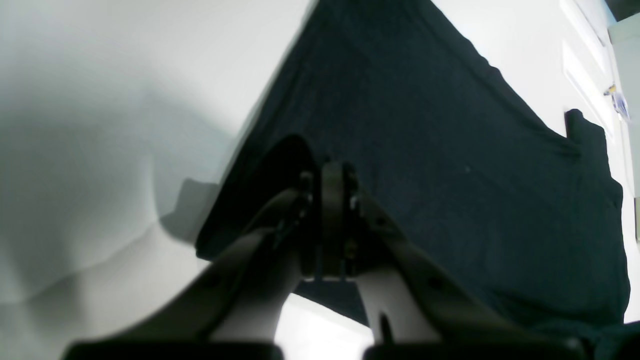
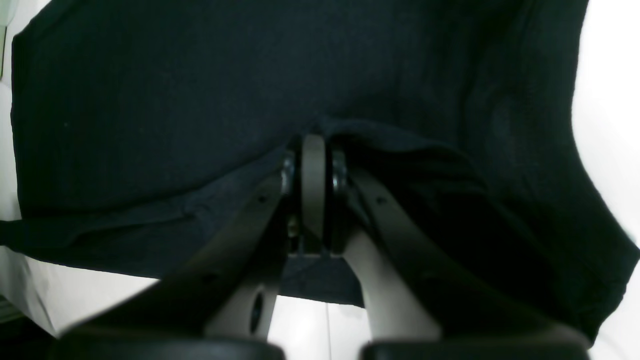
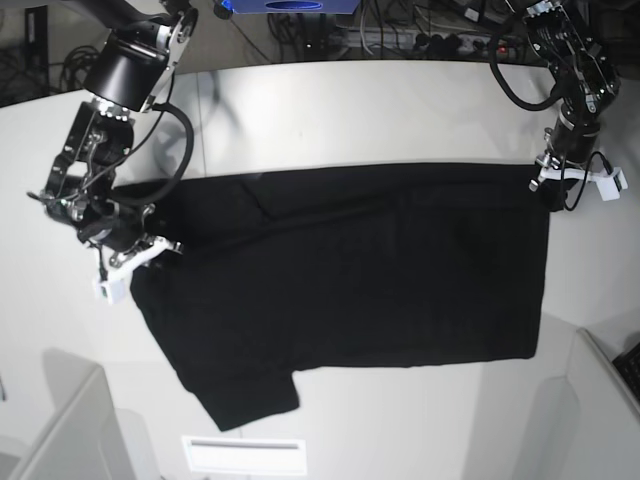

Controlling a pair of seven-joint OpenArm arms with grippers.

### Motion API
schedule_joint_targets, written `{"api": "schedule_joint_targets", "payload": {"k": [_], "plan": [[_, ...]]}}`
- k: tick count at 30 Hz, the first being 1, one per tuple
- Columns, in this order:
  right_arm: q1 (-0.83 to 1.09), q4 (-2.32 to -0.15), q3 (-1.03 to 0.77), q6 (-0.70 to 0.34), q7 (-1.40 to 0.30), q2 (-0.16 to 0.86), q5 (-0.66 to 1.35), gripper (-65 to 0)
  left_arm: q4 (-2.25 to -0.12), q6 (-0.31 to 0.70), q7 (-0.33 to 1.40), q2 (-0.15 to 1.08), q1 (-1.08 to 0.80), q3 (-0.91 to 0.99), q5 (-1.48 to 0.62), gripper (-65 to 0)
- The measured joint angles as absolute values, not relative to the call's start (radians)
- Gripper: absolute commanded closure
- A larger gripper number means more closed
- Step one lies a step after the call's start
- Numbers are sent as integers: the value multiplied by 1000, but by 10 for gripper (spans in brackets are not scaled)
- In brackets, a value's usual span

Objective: Fold the T-shirt properly
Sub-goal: 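Drag the black shirt toward the arms with both grippers, then pull the shirt taut with both grippers, then open and release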

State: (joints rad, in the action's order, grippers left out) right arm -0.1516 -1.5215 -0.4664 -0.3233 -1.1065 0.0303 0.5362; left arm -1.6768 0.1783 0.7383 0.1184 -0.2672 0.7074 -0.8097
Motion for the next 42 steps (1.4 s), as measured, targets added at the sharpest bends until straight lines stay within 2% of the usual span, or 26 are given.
{"api": "schedule_joint_targets", "payload": {"k": [3, 19, 20, 21, 22, 24, 27, 30, 33, 36, 38, 40, 42], "plan": [[-158, -1494, -466, -324, -1108, 30, 534, 0, -1675, 128, 737, 117, -247, 707, -813, 0], [-162, -1481, -465, -321, -1082, 52, 534, 0, -1622, 128, 787, 161, -189, 650, -810, 0], [-160, -1481, -465, -321, -1081, 52, 534, -27, -1621, 128, 786, 161, -188, 649, -810, 0], [-160, -1481, -465, -321, -1081, 51, 534, -83, -1621, 127, 786, 162, -188, 650, -810, 0], [-160, -1481, -466, -321, -1081, 51, 534, -135, -1621, 127, 786, 162, -188, 651, -810, -35], [-160, -1481, -472, -321, -1074, 51, 534, -204, -1621, 127, 786, 161, -188, 651, -811, -163], [-157, -1492, -480, -321, -1060, 52, 534, -206, -1621, 130, 791, 159, -180, 668, -813, -346], [-122, -1578, -538, -277, -963, 36, 544, -188, -1623, 130, 786, 160, -167, 728, -813, -459], [-49, -1700, -554, -143, -929, 45, 541, -183, -1663, 127, 789, 166, -192, 778, -816, -484], [60, -1842, -560, -5, -869, -6, 538, -192, -1719, 131, 784, 161, -267, 805, -821, -481], [136, -1911, -549, 2, -837, -34, 555, -215, -1717, 130, 786, 157, -306, 803, -816, -481], [188, -1942, -550, 2, -812, -75, 554, -273, -1708, 131, 782, 147, -334, 803, -817, -481], [219, -1942, -553, 3, -814, -91, 550, -320, -1662, 181, 774, 128, -335, 809, -810, -481]]}}
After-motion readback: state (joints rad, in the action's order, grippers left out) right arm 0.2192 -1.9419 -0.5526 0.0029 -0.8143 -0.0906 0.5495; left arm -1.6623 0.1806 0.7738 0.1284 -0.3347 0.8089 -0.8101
